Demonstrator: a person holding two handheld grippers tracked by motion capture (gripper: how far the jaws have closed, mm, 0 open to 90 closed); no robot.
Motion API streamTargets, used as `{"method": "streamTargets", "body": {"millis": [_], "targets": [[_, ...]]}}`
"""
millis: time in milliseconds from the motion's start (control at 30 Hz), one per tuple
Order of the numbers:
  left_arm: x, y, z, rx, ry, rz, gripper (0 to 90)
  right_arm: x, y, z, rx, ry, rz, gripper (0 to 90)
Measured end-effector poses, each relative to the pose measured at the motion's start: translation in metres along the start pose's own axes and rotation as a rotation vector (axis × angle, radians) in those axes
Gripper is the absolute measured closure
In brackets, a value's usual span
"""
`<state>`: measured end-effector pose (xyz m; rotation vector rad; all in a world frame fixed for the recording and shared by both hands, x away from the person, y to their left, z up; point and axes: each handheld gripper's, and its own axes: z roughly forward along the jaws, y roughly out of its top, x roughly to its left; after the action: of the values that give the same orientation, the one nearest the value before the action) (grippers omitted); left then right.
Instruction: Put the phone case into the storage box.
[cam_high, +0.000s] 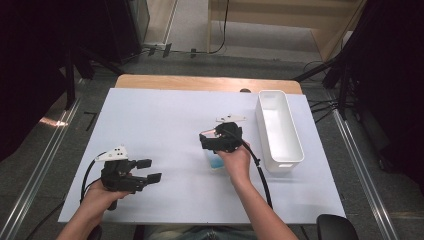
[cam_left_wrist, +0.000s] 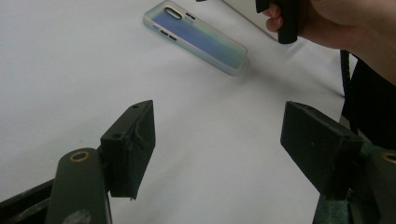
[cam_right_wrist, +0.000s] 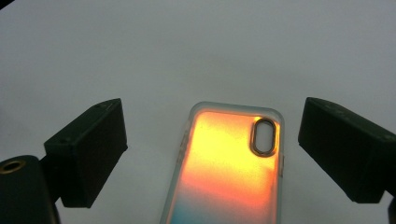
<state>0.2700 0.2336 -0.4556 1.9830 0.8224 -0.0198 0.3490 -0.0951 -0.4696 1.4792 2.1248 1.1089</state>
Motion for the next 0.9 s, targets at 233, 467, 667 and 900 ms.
{"method": "streamTargets", "body": {"millis": [233,467,667,900], "targets": [[0.0001,0.0000,0.0000,-0.001,0.000,-0.004,26.2,-0.0041,0.0004,-0.0013,-0.003,0.049,0.000,0.0],[-0.0002,-0.0001,-0.0002,-0.001,0.002,-0.003,26.2,-0.0055,0.0008,-0.0009,0.029,0.029,0.013,0.0],[-0.0003,-0.0001,-0.0001,-0.001,0.002,-0.003,26.2,-0.0066,-0.0001,0.0019,0.065,0.017,0.009,0.0],[-0.0002,-0.0001,-0.0001,-0.001,0.000,-0.005,26.2,-0.0061,-0.0021,0.0064,0.138,0.007,0.009,0.0]]}}
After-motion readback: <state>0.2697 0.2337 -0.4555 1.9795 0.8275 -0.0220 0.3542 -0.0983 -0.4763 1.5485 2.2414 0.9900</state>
